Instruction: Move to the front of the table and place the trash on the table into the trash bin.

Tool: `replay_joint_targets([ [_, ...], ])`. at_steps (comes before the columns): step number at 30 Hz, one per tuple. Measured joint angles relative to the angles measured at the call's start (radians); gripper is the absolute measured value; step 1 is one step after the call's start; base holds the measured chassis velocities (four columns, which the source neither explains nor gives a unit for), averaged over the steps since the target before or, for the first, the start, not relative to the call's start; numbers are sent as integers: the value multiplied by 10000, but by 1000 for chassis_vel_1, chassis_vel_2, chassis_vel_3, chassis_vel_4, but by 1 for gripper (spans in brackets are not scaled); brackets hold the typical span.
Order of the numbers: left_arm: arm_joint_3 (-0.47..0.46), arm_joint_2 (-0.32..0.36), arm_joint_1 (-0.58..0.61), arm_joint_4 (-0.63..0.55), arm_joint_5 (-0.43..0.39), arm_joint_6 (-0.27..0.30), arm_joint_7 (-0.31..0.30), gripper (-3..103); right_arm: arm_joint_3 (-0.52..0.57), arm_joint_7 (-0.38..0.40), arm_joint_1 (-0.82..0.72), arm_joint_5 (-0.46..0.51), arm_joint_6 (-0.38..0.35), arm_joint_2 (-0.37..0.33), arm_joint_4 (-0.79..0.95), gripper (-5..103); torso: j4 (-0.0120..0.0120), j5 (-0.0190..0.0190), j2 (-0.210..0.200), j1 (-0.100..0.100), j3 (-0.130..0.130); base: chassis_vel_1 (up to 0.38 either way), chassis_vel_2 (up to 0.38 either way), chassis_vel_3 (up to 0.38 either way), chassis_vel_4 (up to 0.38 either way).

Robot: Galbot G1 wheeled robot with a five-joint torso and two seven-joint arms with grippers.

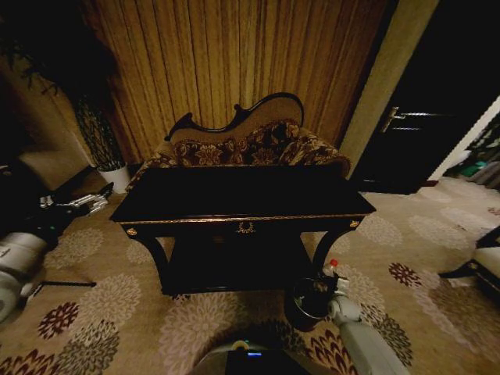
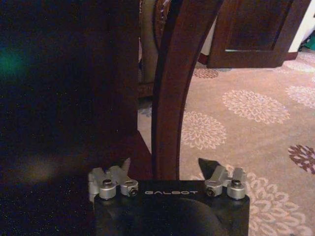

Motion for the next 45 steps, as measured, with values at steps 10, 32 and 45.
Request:
replay_joint_targets([
  [10, 39, 94, -33, 79, 8, -2, 0, 100, -44, -44, 71, 74, -48, -131, -55, 100, -1, 0, 0, 0, 0, 0, 0, 0, 0],
  [32, 201, 93, -184, 13, -50, -139, -65, 100, -114, 33, -1048, 1024, -719, -1043, 4306, 100, 3, -2, 0, 0, 0, 0, 0, 0, 0],
  [45, 163, -782, -15, -301, 256, -179, 11, 100, 692, 1497, -2437, 2773, -2136, -2596, 10917, 100, 1, 0, 1, -1, -1, 0, 0, 0, 0],
])
